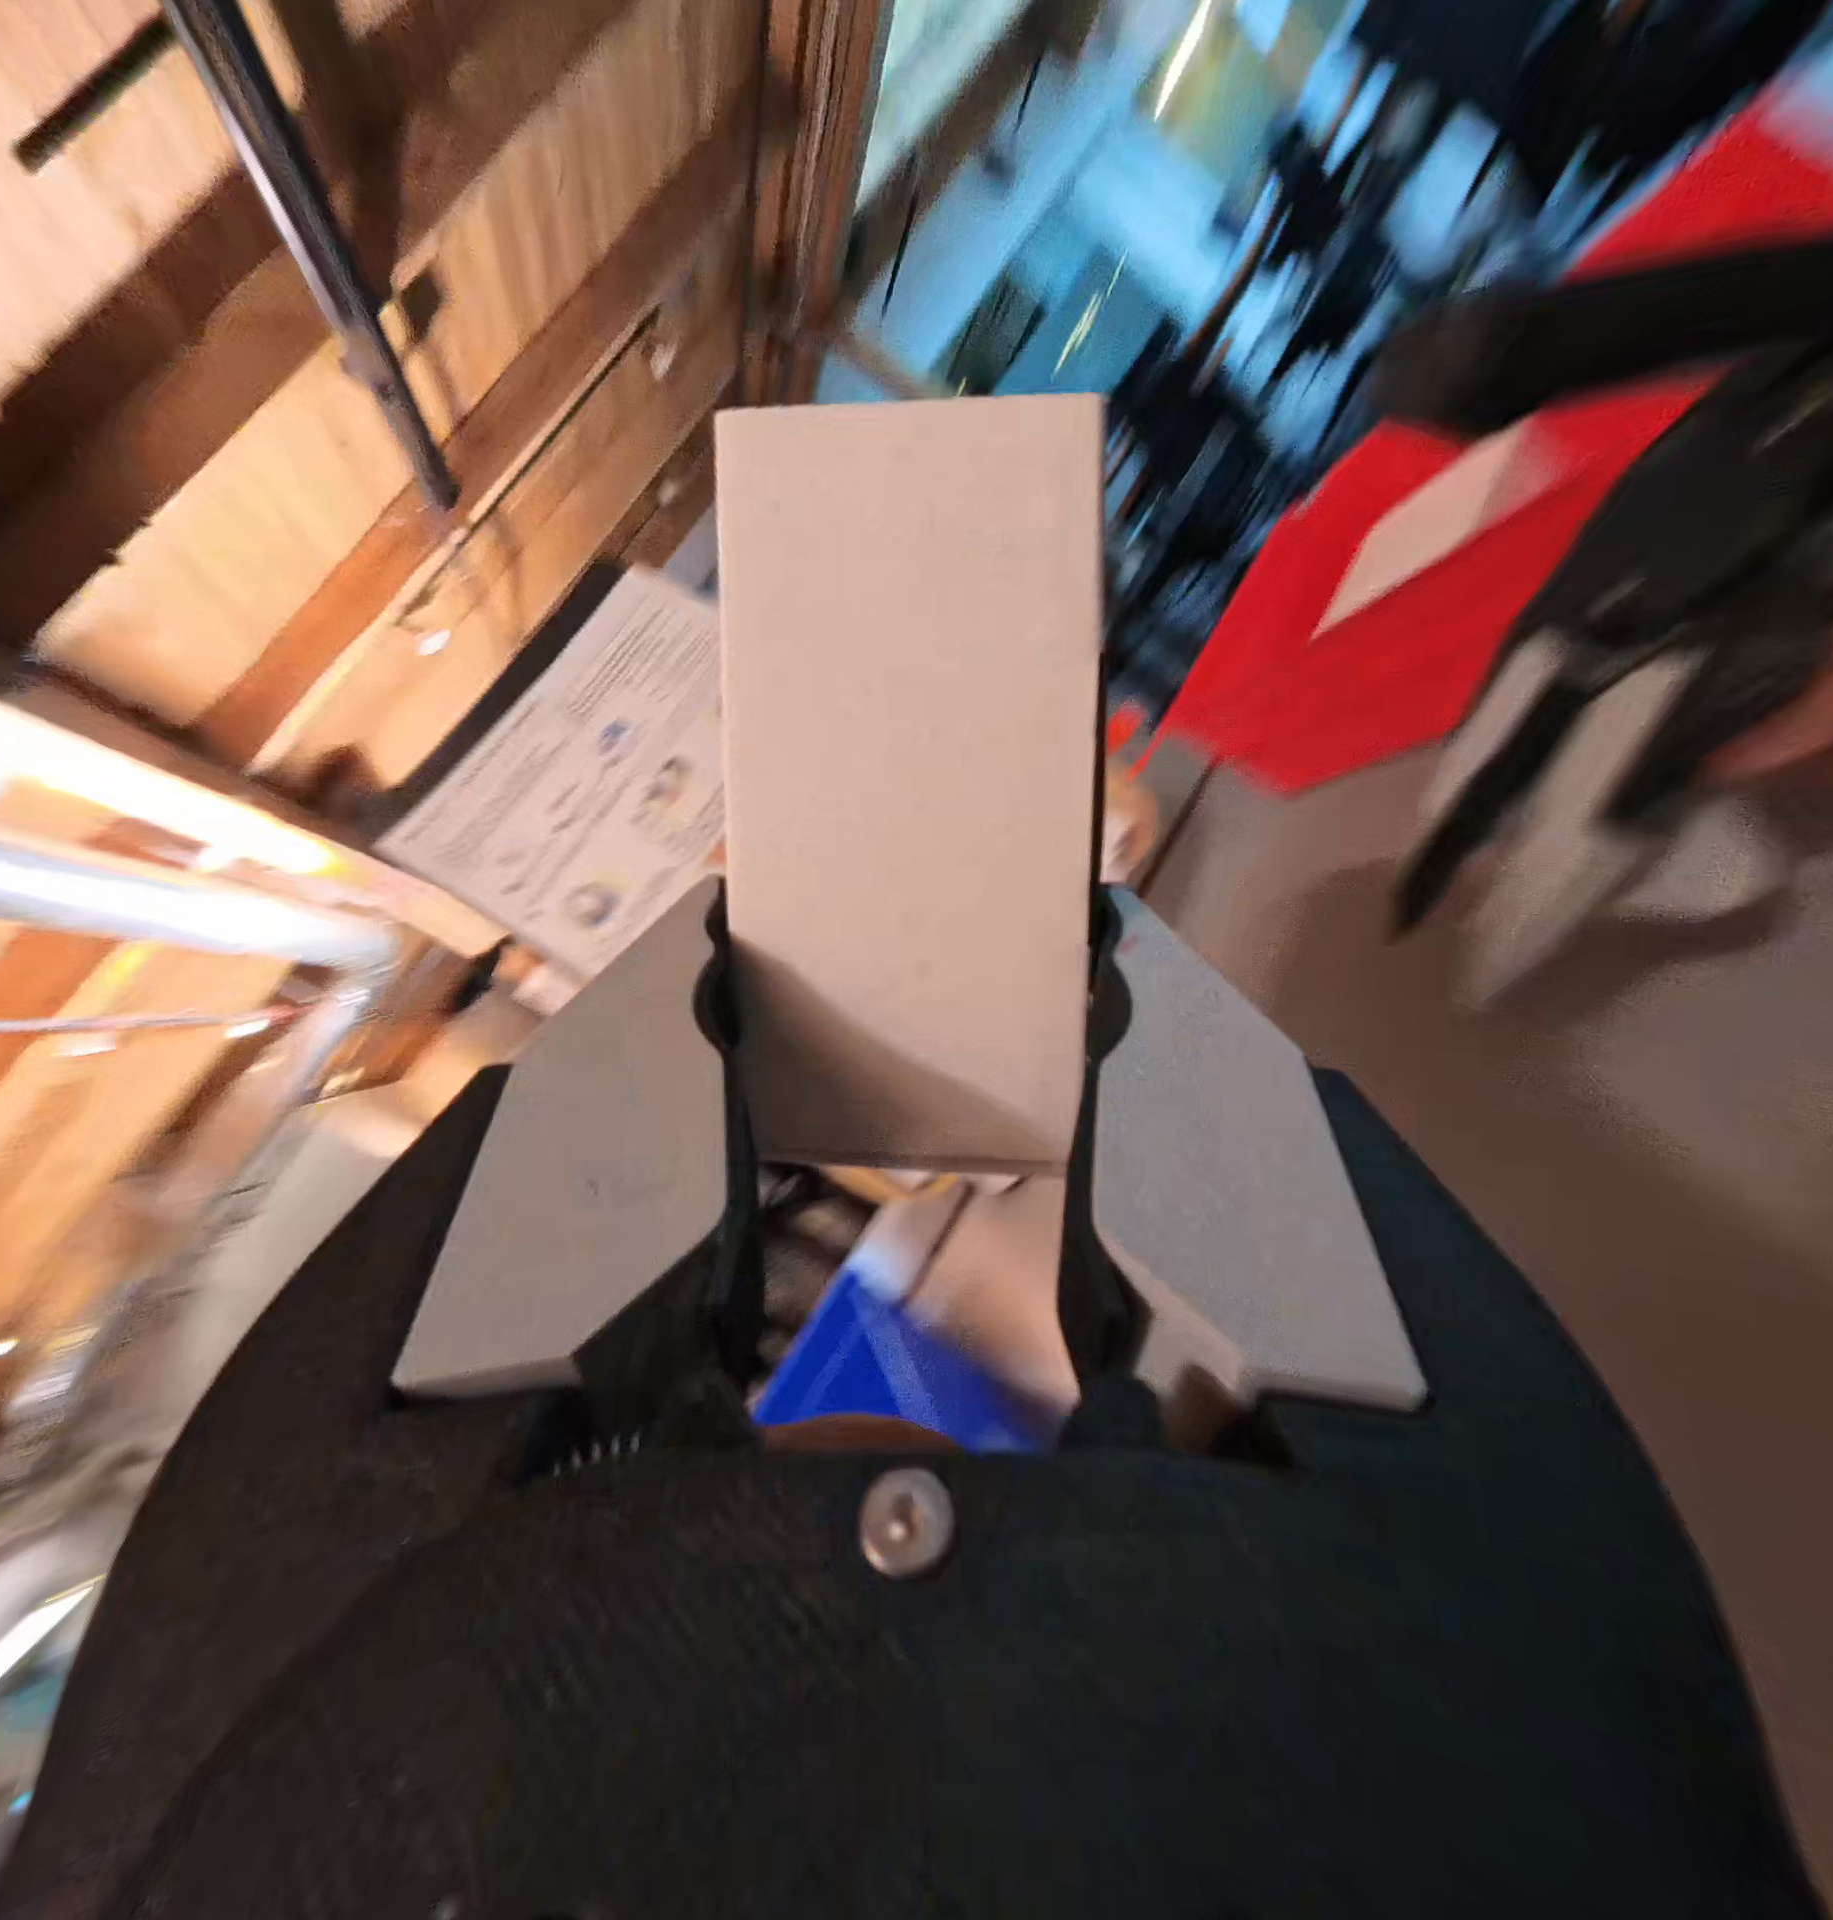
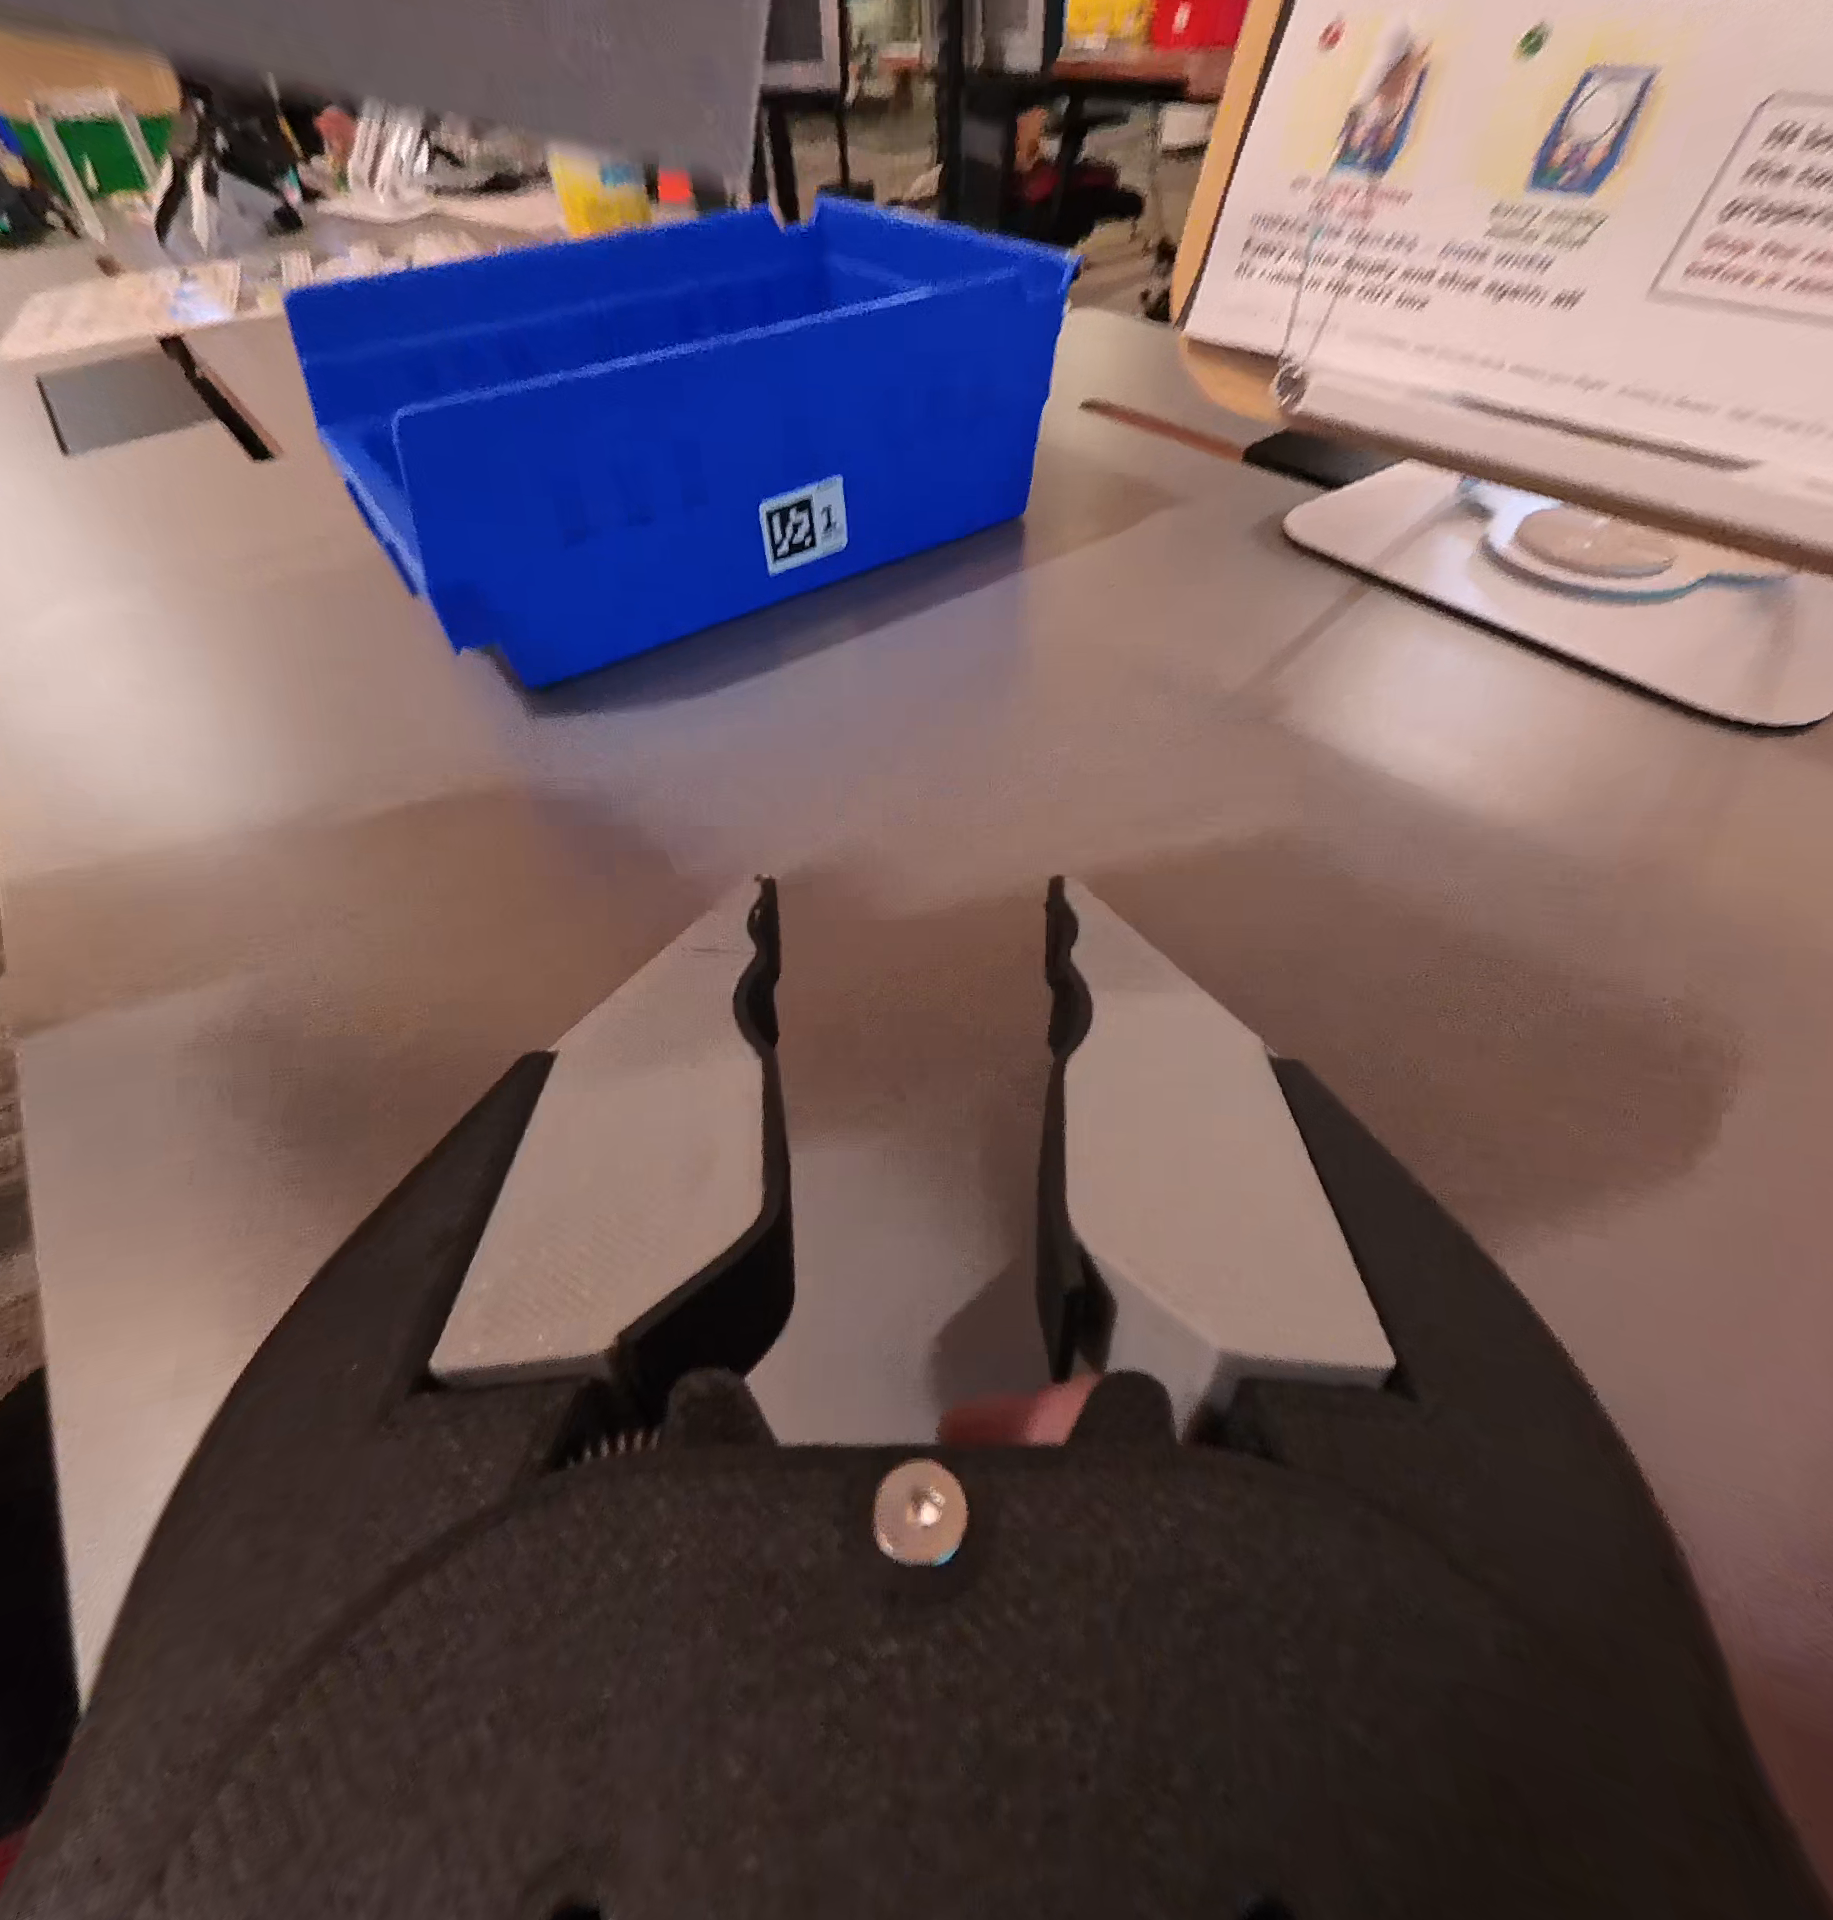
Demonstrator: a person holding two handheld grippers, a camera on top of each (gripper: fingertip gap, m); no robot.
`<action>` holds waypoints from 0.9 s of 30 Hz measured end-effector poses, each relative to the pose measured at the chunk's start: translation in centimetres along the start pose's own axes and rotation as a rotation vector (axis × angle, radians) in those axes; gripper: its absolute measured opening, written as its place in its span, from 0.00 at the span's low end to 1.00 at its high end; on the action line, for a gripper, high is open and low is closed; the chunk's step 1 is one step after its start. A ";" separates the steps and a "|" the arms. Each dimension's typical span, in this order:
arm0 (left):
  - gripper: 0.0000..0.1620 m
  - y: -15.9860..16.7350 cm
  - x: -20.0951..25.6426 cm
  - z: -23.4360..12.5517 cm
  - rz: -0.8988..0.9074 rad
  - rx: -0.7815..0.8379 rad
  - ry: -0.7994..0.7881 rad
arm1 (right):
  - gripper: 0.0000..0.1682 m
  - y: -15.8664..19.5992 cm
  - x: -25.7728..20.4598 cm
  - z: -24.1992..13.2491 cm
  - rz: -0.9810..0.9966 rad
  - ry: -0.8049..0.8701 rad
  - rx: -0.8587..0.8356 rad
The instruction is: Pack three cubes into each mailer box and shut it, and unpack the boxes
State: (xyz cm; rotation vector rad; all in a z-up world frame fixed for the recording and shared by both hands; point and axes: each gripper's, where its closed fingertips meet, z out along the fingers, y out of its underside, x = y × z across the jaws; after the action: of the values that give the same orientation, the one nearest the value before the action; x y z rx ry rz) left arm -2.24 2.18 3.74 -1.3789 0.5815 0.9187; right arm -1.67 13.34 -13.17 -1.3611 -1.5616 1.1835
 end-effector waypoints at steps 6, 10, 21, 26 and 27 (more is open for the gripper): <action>0.41 0.9 4.2 0.4 -0.104 0.048 0.051 | 0.30 -2.7 1.5 -1.8 0.038 0.051 0.164; 0.41 2.3 5.4 0.9 -0.094 0.007 0.065 | 0.30 -4.6 2.1 -3.5 0.033 0.080 0.288; 0.41 9.8 11.2 4.5 -0.015 -0.537 0.137 | 0.28 -5.4 2.9 -4.5 0.035 0.124 0.342; 0.48 7.5 14.7 4.8 -0.313 -0.520 0.297 | 0.28 -5.0 3.2 -4.3 0.032 0.147 0.318; 0.50 7.2 14.4 4.8 -0.395 -0.508 0.305 | 0.28 -4.9 3.2 -4.2 0.030 0.145 0.315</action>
State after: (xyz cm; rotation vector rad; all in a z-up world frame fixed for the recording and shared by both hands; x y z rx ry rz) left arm -1.00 9.42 -11.37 -2.0288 0.2855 0.5516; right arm 0.28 17.11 -7.34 -1.2341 -1.1993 1.2586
